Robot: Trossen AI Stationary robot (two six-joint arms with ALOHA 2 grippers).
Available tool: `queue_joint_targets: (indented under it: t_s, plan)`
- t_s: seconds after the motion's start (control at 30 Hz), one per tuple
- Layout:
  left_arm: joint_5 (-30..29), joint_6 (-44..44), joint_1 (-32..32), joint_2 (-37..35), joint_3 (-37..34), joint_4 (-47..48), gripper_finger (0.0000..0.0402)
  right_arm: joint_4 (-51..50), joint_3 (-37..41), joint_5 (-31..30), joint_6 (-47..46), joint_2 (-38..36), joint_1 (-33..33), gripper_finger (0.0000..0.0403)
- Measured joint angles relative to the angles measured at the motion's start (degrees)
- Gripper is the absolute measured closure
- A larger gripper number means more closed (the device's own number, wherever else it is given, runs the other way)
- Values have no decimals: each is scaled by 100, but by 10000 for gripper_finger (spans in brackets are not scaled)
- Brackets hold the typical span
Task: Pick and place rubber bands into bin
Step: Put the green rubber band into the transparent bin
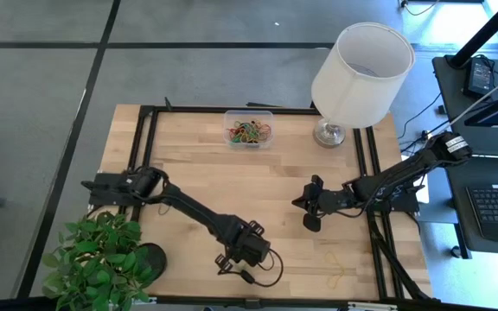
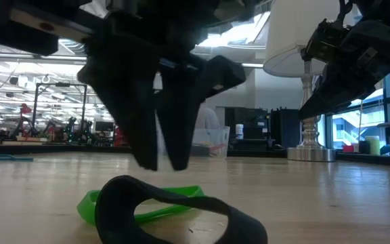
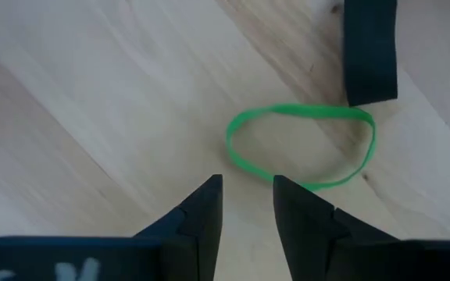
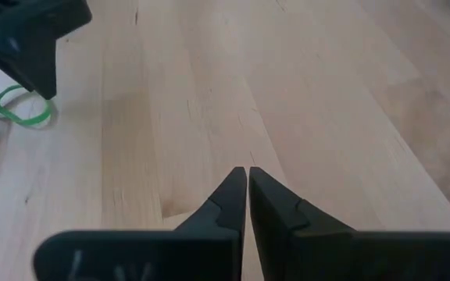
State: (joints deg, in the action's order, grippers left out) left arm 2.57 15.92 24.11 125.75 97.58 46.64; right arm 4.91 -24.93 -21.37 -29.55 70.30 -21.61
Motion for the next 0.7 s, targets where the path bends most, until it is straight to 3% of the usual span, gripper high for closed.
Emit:
queue_joint_targets:
  t_s: [0.23, 0.7]
  plan:
    - [17, 285, 49, -2, 0, -461, 290, 1, 0, 0, 10, 0, -1, 380]
    - [254, -216, 55, 251, 0, -1028, 304, 2, 0, 1, -187, 0, -1, 380]
